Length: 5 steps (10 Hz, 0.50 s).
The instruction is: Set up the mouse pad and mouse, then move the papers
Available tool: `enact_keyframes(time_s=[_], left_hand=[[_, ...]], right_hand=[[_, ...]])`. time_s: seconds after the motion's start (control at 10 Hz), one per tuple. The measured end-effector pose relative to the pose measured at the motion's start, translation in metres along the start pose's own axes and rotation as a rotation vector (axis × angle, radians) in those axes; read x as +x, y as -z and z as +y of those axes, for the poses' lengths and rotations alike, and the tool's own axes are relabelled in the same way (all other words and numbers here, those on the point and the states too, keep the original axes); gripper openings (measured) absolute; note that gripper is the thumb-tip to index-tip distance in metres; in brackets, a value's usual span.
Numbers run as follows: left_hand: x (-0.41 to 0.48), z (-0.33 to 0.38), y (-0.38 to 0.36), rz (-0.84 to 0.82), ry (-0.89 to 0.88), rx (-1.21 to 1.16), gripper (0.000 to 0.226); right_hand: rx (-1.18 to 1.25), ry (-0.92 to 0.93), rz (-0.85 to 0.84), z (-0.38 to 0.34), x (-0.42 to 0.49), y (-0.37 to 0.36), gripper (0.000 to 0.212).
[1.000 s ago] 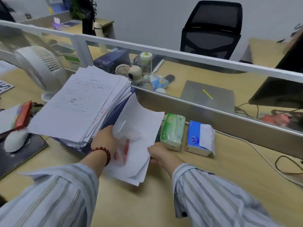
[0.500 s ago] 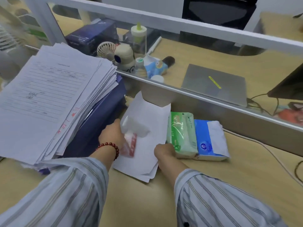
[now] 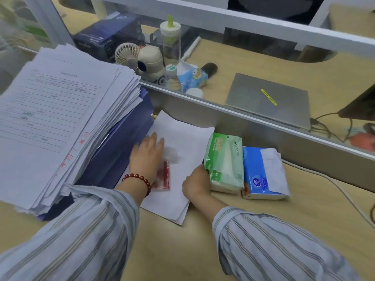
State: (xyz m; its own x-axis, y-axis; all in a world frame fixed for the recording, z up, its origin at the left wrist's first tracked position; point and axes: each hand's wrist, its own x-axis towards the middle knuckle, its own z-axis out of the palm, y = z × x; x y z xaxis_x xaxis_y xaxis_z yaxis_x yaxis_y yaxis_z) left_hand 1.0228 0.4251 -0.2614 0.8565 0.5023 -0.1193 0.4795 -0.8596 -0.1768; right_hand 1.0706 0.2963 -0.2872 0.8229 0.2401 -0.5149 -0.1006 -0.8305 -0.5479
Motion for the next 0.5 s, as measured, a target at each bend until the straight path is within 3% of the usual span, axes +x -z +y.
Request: enact_keyframes(time_s=[0.1, 0.2, 0.4, 0.5], left_hand=[[-0.002, 0.004, 0.003, -0.117, -0.06, -0.017, 0.077], [-0.006, 0.007, 0.007, -0.192, 0.002, -0.091, 0.09], [-0.023, -0.002, 0.034, -0.156, 0.028, -0.126, 0.086], [-0.044, -0.016, 0.054, -0.185, 0.059, -0.242, 0.068]], right_hand=[[-0.007, 0.092, 0.017, -0.002, -0.004, 0.003, 0.074], [-0.116, 0.16, 0.044, -0.006, -0.008, 0.004, 0.097], [-0.267, 0.197, 0.002, -0.011, -0.024, 0.014, 0.096], [-0.306, 0.27, -0.034, -0.016, -0.049, 0.027, 0.088]])
